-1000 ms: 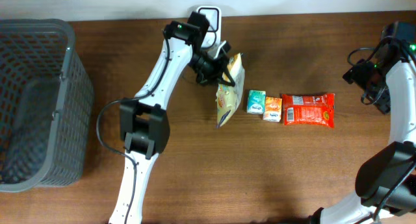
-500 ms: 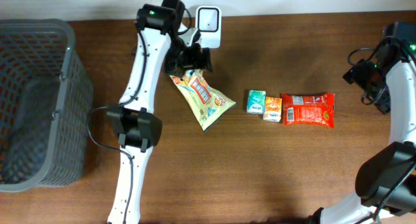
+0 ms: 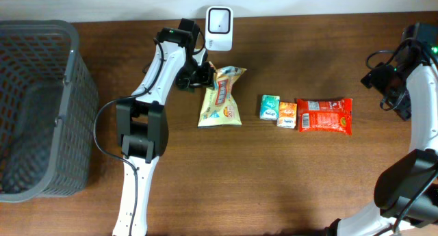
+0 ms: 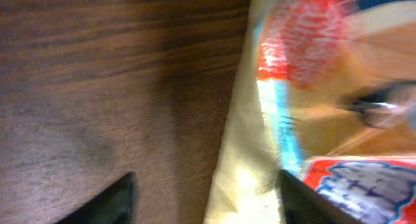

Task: Scan the item barcode
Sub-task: 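Lift the yellow bag up to the white scanner with left gripper, then lower the yellow bag onto the table center with left gripper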

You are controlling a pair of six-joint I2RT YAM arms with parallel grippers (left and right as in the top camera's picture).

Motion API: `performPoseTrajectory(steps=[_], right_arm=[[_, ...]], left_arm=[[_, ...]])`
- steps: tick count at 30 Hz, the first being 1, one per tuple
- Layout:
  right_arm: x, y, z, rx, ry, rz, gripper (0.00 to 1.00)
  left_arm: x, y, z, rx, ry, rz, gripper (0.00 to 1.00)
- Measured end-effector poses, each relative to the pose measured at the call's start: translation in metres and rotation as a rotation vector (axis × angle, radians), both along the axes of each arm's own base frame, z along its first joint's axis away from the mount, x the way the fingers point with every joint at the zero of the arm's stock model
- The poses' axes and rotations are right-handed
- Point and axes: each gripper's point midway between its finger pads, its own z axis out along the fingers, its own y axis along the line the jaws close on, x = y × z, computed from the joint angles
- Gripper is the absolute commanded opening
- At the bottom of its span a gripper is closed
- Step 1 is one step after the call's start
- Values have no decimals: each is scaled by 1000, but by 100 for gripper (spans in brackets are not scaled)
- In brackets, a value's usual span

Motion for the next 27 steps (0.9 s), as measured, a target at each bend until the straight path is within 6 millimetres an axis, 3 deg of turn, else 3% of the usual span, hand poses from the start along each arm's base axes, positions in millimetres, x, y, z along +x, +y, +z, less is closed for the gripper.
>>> performPoseTrajectory(steps=[3, 7, 11, 12, 13, 14, 16, 17, 19, 21, 23, 27], right_arm=[[0, 0, 0, 0, 0, 0, 99], [0, 0, 0, 0, 0, 0, 99], [0, 0, 0, 0, 0, 0, 99], [0, 0, 0, 0, 1, 0, 99], [0, 0, 0, 0, 0, 0, 99], [0, 0, 0, 0, 0, 1, 99], [0, 0, 0, 0, 0, 0, 99], [0, 0, 0, 0, 0, 1, 99], [0, 0, 0, 0, 0, 0, 99], [0, 0, 0, 1, 1, 0, 99], [0, 0, 0, 0, 0, 0, 99], [0, 0, 0, 0, 0, 0, 99]], left_arm=[[-7, -9, 3, -59, 14, -58, 78], [-52, -16, 13, -142, 198, -107, 77], [-63, -22, 7, -89, 203, -172, 79], [-69, -26, -2, -68, 210, -192, 66], [-75, -30, -9, -63, 221, -199, 34], [-76, -33, -12, -62, 206, -202, 13], [-80, -32, -15, -71, 218, -201, 0], [-82, -32, -12, -69, 227, -199, 0], [-81, -15, 0, 0, 246, -190, 0], [-58, 8, 23, 62, 179, -157, 0], [-27, 49, 60, 200, 47, -67, 0], [1, 130, 88, 668, -119, 92, 0]])
